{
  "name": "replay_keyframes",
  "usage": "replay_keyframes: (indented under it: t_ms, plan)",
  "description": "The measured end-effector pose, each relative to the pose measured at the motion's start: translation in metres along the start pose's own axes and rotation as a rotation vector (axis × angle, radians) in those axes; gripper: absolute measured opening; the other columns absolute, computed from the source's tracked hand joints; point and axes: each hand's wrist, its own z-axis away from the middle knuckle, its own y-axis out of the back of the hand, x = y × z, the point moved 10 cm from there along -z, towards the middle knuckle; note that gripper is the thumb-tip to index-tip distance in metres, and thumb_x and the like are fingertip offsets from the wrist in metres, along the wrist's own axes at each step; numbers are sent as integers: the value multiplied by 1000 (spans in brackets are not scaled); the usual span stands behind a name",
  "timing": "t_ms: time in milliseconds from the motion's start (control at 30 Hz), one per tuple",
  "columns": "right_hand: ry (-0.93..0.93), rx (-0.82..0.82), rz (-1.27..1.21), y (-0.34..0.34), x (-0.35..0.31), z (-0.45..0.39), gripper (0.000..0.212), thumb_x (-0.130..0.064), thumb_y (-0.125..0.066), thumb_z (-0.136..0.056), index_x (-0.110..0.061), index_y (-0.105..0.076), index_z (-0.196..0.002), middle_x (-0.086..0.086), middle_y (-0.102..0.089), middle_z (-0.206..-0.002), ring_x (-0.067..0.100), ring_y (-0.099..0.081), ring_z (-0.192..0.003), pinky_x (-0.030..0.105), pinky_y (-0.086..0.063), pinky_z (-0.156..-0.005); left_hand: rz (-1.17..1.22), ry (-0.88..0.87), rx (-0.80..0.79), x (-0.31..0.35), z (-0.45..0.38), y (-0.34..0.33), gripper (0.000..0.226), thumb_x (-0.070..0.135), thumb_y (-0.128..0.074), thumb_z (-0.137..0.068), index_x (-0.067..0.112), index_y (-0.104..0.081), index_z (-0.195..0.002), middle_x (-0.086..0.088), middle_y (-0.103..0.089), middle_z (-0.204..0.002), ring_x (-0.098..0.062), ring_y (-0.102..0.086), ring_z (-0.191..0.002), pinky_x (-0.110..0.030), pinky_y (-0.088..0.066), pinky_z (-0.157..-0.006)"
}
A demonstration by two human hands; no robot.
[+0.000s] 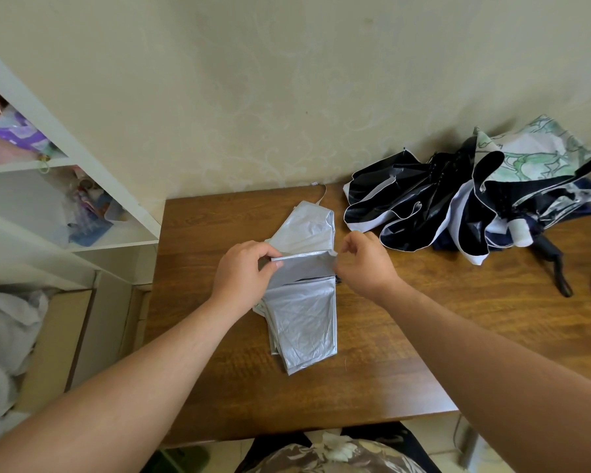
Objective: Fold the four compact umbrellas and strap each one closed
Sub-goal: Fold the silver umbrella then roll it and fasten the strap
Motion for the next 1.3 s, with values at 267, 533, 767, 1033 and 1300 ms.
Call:
replay_keyframes:
  t_ms: [267, 533, 767, 1033, 1300]
  plan:
    - [558, 74, 481, -19, -49, 16, 11, -17, -75, -87, -23, -77, -96, -7, -66, -99, 28, -55, -101, 40, -43, -75, -48, -123, -114, 12, 13, -7, 10, 28, -76, -95, 31, -78, -104, 22, -66, -98, -4, -57, -100, -27, -47, -82]
    - [685, -110, 466, -62, -23, 61, 20, -5, -78, -82, -20, -80, -95, 0, -67, -91, 28, -59, -87, 40, -54, -66, -315, -355, -378, 9, 58, -58, 39, 42, -81, -88, 40, -70, -125, 24, -63, -124, -2, -51, -120, -29, -38, -110]
    - [645, -241, 638, -105, 2, 76, 37, -6, -94, -59, -25, -75, -84, -3, -60, -78, 24, -55, -76, 29, -36, -56, -418, -377, -450, -12, 86, -96, 23, 24, -78, -89, 36, -77, -108, 19, -70, -110, -9, -61, -110, -34, -48, -102]
    - [591, -407, 749, -133, 22, 79, 32, -14, -76, -78, -27, -74, -107, -1, -63, -105, 27, -53, -106, 38, -40, -79, -437, -353, -505, -27, 96, -127, 24, 32, -68, -98, 41, -76, -118, 20, -70, -122, -11, -57, -120, -36, -41, -108]
    - [335, -310, 585, -126, 13, 28, 47, -28, -59, -95, -26, -50, -141, 2, -37, -147, 28, -35, -134, 47, -42, -103, -418, -301, -505, -37, 105, -136, 22, 30, -75, -91, 39, -79, -110, 17, -72, -115, -15, -61, -115, -39, -46, -101]
